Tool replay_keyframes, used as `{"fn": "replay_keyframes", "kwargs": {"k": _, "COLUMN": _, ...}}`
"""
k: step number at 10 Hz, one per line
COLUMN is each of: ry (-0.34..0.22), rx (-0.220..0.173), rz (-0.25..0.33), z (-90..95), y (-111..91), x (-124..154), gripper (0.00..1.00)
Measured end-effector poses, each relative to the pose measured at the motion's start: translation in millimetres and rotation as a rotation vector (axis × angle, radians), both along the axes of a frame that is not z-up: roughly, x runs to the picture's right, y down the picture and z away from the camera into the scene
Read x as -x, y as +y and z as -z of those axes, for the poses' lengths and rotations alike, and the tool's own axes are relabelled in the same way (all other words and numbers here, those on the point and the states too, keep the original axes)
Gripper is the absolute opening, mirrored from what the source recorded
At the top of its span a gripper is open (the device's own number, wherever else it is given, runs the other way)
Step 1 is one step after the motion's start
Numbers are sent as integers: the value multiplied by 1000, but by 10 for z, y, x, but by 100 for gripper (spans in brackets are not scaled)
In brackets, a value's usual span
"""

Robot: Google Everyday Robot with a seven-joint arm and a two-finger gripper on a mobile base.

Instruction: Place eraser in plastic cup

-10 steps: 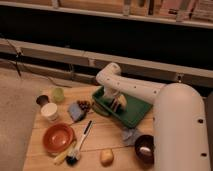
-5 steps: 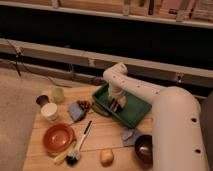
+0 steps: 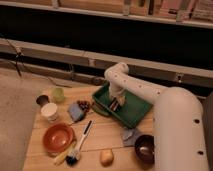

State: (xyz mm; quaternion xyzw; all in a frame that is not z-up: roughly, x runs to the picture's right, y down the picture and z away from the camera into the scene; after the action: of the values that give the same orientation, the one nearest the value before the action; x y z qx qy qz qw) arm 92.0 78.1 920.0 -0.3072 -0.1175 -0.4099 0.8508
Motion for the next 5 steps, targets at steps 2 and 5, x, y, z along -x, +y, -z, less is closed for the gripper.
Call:
{"fn": "replay_keyframes", "kwargs": {"k": 2, "ry": -7, "rx": -49, "rz": 17, "z": 146, "y": -299, "x": 80, "gripper": 0}}
{"fn": "replay_keyframes", "kwargs": {"k": 5, "ry": -28, "rx": -130, "rz": 84, "z": 458, "y": -807, "x": 309, "gripper": 0}}
